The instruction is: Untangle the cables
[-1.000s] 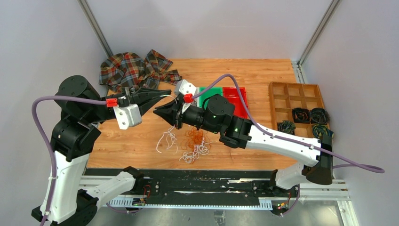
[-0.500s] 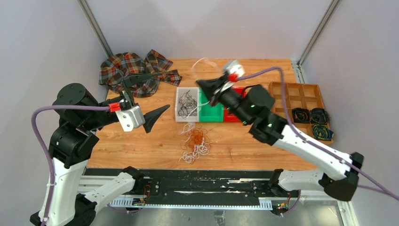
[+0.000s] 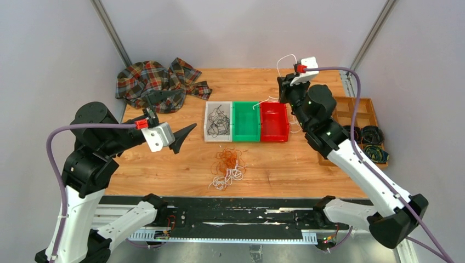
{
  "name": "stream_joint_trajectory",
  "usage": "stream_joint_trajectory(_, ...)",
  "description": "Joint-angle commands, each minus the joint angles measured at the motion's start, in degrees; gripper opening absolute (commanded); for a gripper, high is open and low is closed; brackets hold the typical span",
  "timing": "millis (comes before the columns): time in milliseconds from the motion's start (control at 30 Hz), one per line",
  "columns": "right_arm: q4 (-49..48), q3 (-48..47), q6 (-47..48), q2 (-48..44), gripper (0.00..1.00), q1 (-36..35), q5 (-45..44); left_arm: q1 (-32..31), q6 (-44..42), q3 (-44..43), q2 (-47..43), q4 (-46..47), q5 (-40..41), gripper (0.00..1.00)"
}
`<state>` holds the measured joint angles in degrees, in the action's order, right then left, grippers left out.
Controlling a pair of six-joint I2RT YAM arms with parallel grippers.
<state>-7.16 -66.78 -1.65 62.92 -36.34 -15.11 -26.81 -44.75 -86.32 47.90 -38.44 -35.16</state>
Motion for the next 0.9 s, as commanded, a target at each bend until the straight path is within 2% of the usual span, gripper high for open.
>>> stream_joint_trajectory(0, 0.1, 1.2, 0.5, 2.1, 0.01, 5.1, -1.7, -0.3, 3.2, 1.8, -1.2, 0.7, 2.3, 0.98)
stream_joint_trajectory(267, 0.0, -2.8, 0.3, 4.9, 0.01, 10.1, 0.0, -0.3, 3.1, 4.6, -2.5, 0.7, 5.9, 0.98)
stream_joint_trajectory(633, 0.7, -10.3, 0.8, 3.1, 0.00, 10.2, 1.8, -0.3, 7.0, 3.5, -1.6, 0.7, 8.0, 0.98)
stream_joint_trajectory(867, 1.6, -10.8, 0.1, 4.3, 0.00, 10.2, 3.1, -0.3, 7.8, 3.0, -1.5, 0.7, 7.7, 0.98)
